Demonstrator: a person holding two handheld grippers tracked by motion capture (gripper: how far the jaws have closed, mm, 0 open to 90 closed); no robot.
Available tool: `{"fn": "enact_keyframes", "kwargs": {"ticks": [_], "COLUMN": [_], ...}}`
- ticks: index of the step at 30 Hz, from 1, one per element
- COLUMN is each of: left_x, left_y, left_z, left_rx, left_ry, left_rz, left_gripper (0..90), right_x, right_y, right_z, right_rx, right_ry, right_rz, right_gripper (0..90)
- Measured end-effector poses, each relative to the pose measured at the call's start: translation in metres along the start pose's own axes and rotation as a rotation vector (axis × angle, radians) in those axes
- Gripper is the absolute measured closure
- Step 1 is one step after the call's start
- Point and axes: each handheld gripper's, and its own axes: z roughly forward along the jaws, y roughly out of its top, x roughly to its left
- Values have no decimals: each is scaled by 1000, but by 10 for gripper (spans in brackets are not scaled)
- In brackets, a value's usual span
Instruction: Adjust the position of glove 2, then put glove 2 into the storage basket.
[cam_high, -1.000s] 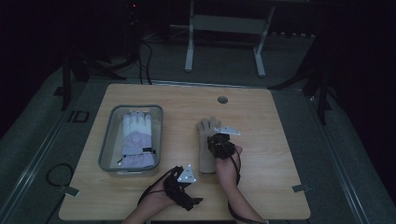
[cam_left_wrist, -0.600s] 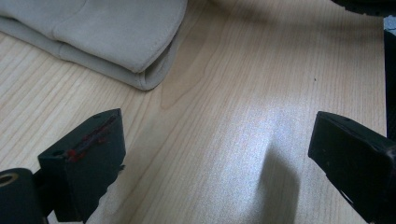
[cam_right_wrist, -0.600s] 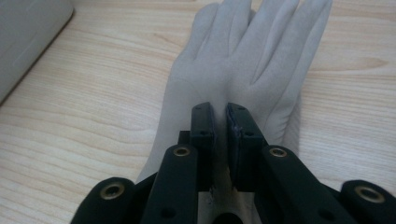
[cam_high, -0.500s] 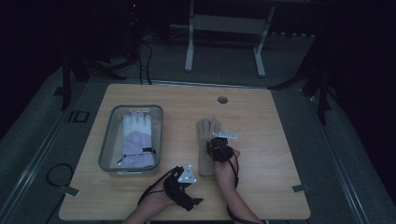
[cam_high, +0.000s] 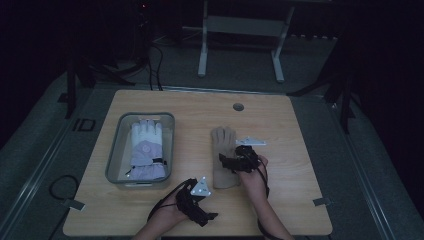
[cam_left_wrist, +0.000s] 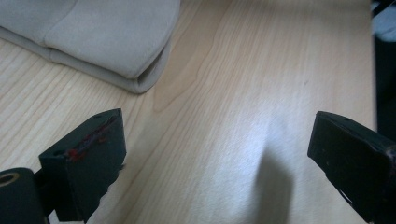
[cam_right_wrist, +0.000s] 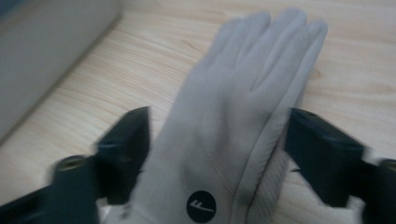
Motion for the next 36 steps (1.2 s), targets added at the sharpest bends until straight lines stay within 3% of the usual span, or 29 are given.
{"fn": "enact_keyframes", "kwargs": {"ticks": [2,4,6,8,10,12,14,17,21,23,27,32,36], "left_x": [-1,-2,-2,-1,1,3,2,2,3,3,3,7,11], "left_y": [2,3,3,4,4,6,7,10,15,16,20,29,40], "left_z": [-2,-2,-2,-2,-2,-2,-1,-2,-3,-1,2,5,8], "left_rx": [-10,-19,-28,-28,-33,-18,6,-7,-29,-30,-14,-28,-35], "left_ry": [11,18,27,24,-4,-11,32,59,62,60,88,91,89], "left_rz": [1,4,5,-15,-61,-83,-83,-75,-49,-39,20,60,107], "left_gripper": [42,43,47,48,48,48,51,50,49,50,68,68,69], "right_x": [-6,-11,-15,-18,-22,-25,-26,-29,-36,-39,-43,-49,-52], "right_y": [1,0,0,-2,-3,-4,-4,-3,-2,-1,4,11,17], "right_z": [-8,-14,-18,-20,-20,-21,-23,-26,-27,-27,-28,-21,-13], "right_rx": [-14,-37,-25,-21,11,12,5,25,73,60,41,68,69], "right_ry": [58,69,56,64,80,82,62,69,90,113,129,175,165], "right_rz": [-21,-32,-74,-123,-171,-195,-227,-248,-222,-197,-179,-130,-126], "right_gripper": [144,135,136,138,146,171,175,174,133,116,109,109,111]}}
